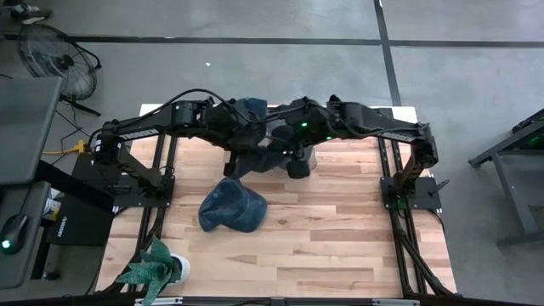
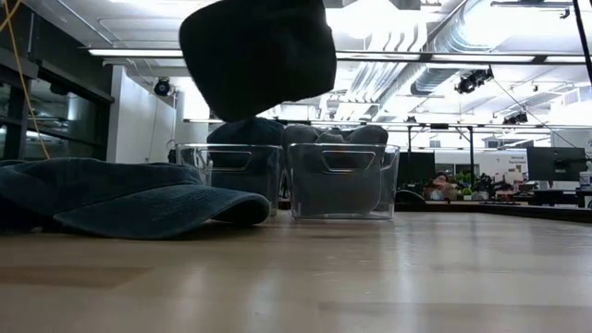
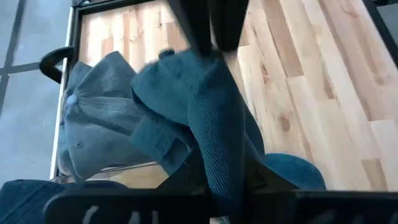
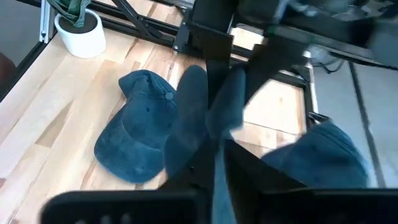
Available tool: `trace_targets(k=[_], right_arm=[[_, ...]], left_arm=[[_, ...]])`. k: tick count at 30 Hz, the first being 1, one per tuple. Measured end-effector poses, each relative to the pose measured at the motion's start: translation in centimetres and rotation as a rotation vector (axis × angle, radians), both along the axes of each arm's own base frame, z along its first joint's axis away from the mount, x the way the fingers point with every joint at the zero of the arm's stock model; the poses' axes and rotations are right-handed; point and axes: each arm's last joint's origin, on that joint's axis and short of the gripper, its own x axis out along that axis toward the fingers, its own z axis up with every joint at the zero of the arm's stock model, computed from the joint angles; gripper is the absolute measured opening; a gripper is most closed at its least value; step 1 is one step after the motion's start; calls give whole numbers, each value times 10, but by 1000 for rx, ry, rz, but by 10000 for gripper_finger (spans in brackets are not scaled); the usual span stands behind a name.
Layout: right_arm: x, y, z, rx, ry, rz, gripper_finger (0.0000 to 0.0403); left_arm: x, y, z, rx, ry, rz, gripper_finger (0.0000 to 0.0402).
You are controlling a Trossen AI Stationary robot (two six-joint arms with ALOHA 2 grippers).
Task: Pick & Place hat
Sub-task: Put the right blue cap into the left transparent bin
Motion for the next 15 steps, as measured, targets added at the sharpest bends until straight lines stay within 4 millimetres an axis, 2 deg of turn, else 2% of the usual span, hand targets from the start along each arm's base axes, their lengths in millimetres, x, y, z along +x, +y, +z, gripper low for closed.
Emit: trace_targets(k=[9,12,15], right_arm=[[-50,1,29,-9,3,-75,156],[-69,2,31,24,60,-94,188],[-78,4,20,57,120,-92,201]], left_arm=[[0,1,0,14,4,14,10],[-2,1,0,27,11,27,10],[-7,1,7,34,-31,30,10]])
